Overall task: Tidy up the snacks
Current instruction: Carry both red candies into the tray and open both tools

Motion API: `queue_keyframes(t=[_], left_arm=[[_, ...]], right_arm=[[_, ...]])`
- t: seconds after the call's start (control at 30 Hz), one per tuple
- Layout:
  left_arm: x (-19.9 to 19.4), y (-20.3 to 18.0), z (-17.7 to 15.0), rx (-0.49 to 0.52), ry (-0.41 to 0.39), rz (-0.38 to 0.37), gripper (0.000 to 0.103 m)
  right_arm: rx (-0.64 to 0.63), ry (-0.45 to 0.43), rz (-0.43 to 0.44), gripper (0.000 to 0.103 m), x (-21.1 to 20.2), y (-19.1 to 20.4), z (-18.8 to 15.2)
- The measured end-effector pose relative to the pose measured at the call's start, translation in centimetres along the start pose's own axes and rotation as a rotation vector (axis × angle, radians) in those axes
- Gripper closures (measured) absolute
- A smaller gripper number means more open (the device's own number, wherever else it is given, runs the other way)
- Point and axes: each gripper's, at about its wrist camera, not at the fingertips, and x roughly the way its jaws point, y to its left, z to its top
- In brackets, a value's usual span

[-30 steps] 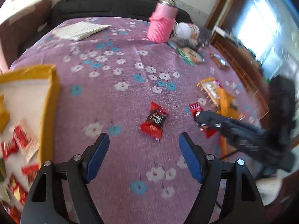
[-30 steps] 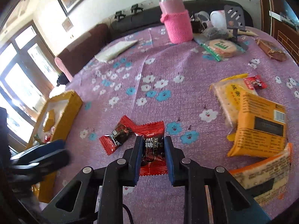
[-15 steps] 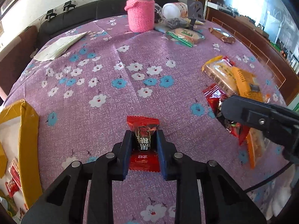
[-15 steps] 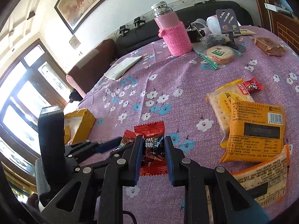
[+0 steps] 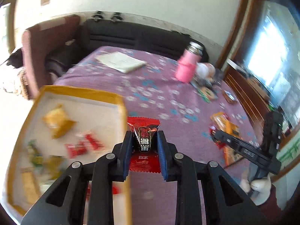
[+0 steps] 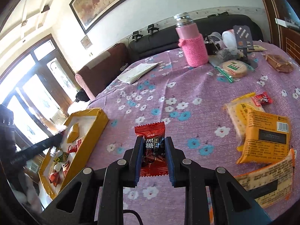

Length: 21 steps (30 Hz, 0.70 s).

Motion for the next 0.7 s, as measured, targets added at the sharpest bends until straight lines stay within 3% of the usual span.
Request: queue_keyframes(t=[0.13, 0.27, 0.43, 0.57, 0.7], left_arm=[[-0.9, 5.8, 0.5, -0.098, -0.001, 0.073, 0.080], [1.0, 9.8, 0.4, -0.176, 0.046, 0.104, 0.080], [4.1, 13.4, 0.8, -0.243, 0.098, 0.120, 0.080], [5.8, 15.3, 0.6, -0.291, 0.119, 0.124, 0.080], [5.9, 16.6, 0.2, -0.332, 0.123, 0.064, 0.075]], right_arm=[[-0.024, 0.062, 0.112, 0.080, 1.0, 5.4, 0.5], [-0.090, 0.138, 0.177, 0.080, 3.9, 11.8, 0.8], [-0.148, 0.252, 0.168, 0.080, 10.1, 17.7, -0.1], [-0.165, 0.317, 0.128, 0.080, 14.4, 19.4, -1.1], [-0.173, 0.349, 0.124, 0.079, 16.7, 20.3, -2.1]])
